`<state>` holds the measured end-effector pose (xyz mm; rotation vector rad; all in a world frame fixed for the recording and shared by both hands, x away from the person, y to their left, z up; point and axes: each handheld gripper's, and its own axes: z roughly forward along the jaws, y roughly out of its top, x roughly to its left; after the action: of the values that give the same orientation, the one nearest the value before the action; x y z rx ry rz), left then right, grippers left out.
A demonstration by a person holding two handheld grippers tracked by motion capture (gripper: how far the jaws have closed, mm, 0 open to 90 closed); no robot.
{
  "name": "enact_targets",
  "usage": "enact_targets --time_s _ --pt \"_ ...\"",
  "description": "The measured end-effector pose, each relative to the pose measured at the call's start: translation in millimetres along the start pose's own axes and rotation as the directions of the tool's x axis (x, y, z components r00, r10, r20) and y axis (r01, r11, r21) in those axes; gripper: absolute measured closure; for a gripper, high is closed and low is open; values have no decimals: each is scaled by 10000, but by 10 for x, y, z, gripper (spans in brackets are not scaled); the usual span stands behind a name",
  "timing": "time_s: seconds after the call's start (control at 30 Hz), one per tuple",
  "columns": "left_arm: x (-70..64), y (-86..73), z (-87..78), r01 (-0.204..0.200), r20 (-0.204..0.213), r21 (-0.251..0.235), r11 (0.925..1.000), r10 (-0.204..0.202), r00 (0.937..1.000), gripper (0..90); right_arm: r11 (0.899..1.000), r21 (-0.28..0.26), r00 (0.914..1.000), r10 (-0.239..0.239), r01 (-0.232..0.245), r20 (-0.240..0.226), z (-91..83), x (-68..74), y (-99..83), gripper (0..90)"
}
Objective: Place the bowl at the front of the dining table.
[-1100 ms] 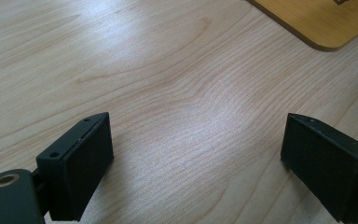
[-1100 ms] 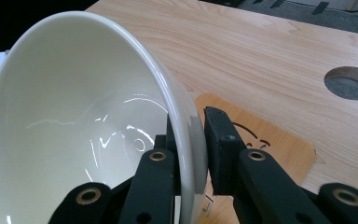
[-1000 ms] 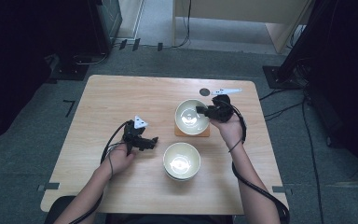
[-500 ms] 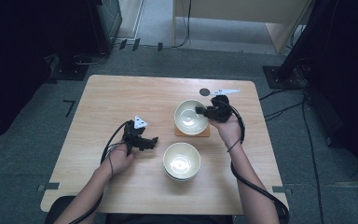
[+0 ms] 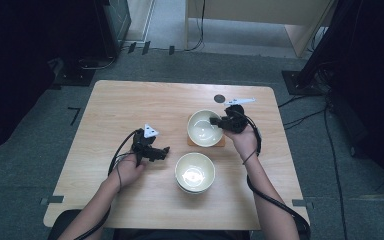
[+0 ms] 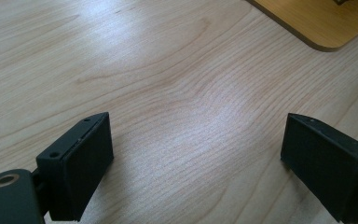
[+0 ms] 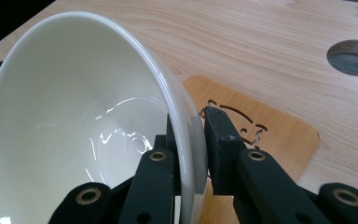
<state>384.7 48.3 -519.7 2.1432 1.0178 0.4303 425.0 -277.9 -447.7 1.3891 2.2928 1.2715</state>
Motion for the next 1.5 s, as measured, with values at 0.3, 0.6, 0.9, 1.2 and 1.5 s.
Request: enact_targets --time_s 0.3,0.6,0.9,1.2,1.5 --pt "0 2 2 -17 9 -1 10000 17 10000 88 10000 -10 10000 39 -39 36 39 -34 -39 814" --pt "0 2 2 -18 8 5 10000 18 10000 88 9999 99 9998 97 -99 184 70 -75 -63 814" --pt "-2 2 4 8 6 -15 10000 -8 10000 88 9996 214 9994 185 -192 288 102 -122 -92 813" --pt "-1 2 4 7 9 -15 10000 -7 10000 88 9992 254 9990 310 -318 319 118 -143 -105 813" --pt "-1 2 3 -4 9 -5 10000 4 10000 88 9990 286 9989 322 -332 352 135 -151 -116 813"
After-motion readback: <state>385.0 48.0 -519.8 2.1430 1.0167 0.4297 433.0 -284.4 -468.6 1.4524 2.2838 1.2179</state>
